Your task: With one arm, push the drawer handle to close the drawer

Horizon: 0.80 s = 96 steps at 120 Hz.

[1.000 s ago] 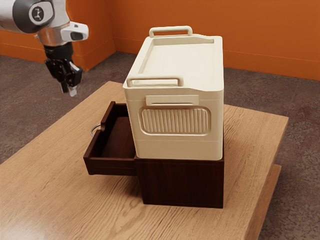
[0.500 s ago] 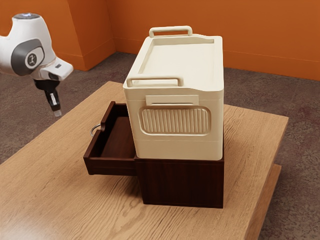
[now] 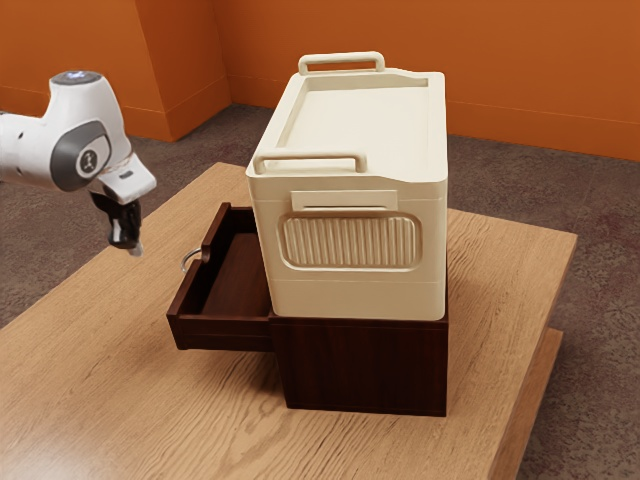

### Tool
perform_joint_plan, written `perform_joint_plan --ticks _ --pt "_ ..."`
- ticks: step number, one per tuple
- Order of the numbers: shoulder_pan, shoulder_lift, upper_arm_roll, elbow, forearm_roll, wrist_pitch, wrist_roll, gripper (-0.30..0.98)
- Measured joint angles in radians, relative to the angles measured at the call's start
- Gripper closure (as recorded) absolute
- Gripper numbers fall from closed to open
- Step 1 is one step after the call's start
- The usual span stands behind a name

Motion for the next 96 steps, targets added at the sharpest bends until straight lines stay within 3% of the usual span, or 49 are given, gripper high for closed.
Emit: perform_joint_plan --ticks 58,96 --pt "-0.009 0.078 -0.056 0.006 -0.132 0.097 0.188 0.79" --pt "-0.012 0.111 -0.089 0.037 -0.172 0.106 0.250 0.79"
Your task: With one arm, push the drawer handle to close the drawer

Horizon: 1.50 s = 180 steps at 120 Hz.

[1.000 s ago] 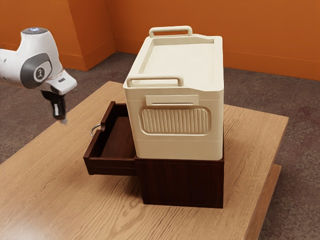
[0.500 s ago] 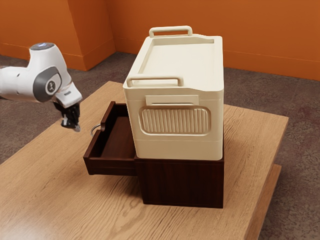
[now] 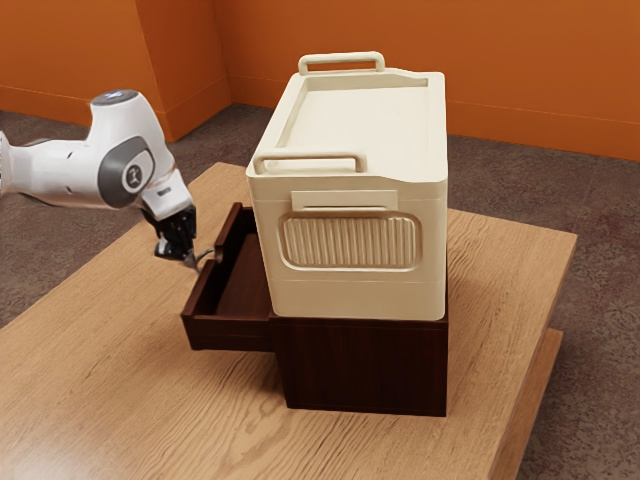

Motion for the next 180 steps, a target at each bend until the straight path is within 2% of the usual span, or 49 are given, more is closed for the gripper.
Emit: perform_joint_plan --ticks 72,137,169,180 --pt "-0.006 0.074 -0.088 0.079 -0.096 0.002 0.055 0.79" --pt "-0.012 0.122 -0.168 0.129 -0.151 0.012 0.073 0.79" --pt "-0.021 0.115 -0.166 0.116 -0.165 0.023 0.077 0.79" --pt "-0.026 0.078 -0.122 0.085 -0.167 0.015 0.077 0.79"
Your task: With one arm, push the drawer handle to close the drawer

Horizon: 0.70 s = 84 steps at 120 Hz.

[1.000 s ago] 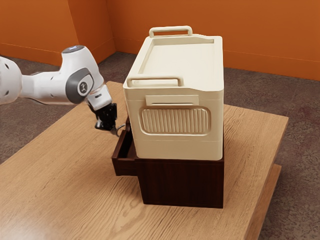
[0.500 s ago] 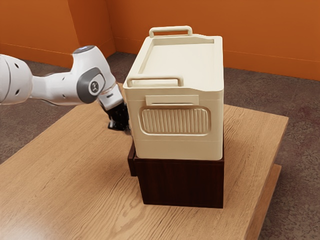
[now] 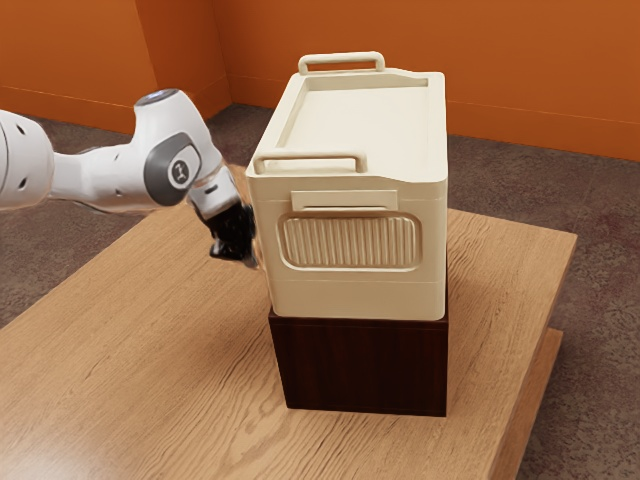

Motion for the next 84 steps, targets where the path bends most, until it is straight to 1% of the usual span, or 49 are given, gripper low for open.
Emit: perform_joint_plan --ticks 12,21,31,37,43,52,66,84 --pt "0.007 -0.035 0.068 -0.008 0.001 -0.033 -0.004 0.79" --pt "0.009 -0.071 0.127 0.003 0.008 -0.084 -0.030 0.78" --pt "0.026 -0.110 0.152 0.090 0.078 -0.189 -0.109 0.73" --pt "0.032 -0.127 0.154 0.160 0.127 -0.276 -0.177 0.67" --pt "0.036 -0.138 0.152 0.234 0.169 -0.364 -0.250 0.56" --pt "0.032 -0.149 0.152 0.315 0.211 -0.477 -0.372 0.40" --pt "0.034 -0.153 0.136 0.388 0.246 -0.599 -0.546 0.23" --pt "0.044 -0.155 0.098 0.425 0.267 -0.684 -0.728 0.11"
